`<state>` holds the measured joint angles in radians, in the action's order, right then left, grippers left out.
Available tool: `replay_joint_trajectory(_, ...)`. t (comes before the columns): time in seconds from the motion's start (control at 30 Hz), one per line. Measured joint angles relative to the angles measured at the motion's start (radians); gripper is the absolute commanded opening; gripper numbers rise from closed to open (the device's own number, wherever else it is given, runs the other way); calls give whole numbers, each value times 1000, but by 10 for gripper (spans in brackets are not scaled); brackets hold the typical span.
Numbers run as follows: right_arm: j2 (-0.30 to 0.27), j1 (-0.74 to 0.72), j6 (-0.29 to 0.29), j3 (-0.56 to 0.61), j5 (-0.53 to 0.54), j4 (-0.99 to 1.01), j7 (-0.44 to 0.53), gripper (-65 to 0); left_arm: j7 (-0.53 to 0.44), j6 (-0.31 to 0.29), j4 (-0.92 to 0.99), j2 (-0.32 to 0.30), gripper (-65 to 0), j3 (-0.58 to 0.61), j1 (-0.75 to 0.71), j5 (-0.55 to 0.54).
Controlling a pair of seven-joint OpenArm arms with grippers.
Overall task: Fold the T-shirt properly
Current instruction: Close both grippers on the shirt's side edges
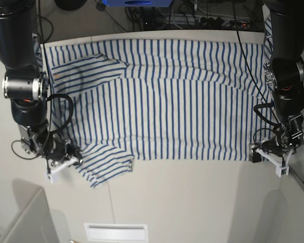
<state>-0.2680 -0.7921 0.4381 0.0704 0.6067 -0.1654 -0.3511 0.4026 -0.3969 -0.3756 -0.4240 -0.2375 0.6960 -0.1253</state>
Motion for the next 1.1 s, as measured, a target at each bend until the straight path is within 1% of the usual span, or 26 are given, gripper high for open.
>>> replay_joint_trajectory(0.07,0,0,0,0,0,0,0,-650,-4,0,0,0,0,0,0,0)
replay_joint_trajectory(0.2,0,0,0,0,0,0,0,-650,-51,2,5,13,0,8,-3,0)
replay_joint_trajectory(0.23,0,0,0,0,0,0,0,-650,-52,2,5,19,-23,7,-3,1)
replay_joint_trajectory(0.27,0,0,0,0,0,0,0,-650,-53,2,5,26,-59,6,-3,0)
replay_joint_trajectory(0.37,0,0,0,0,0,0,0,-650,-68,2,5,44,-199,3,-4,-5)
replay_joint_trajectory(0.5,0,0,0,0,0,0,0,-650,-80,0,2,40,-375,3,-17,-10)
replay_joint_trajectory(0.53,0,0,0,-1,0,0,0,-650,-80,1,2,39,-428,3,-17,-10)
replay_joint_trajectory(0.63,0,1,0,-1,0,0,5,-650,-72,0,0,39,-650,3,-19,-11)
replay_joint_trajectory(0.8,0,9,-1,0,-4,0,63,-650,-70,-1,-2,39,-650,3,-20,-14)
replay_joint_trajectory(0.93,0,9,-1,0,-4,0,64,-650,-65,-4,-5,38,-650,3,-18,-14)
replay_joint_trajectory(1.1,0,51,-8,2,-8,-113,60,-650,9,-4,-131,39,-650,3,-62,-6)
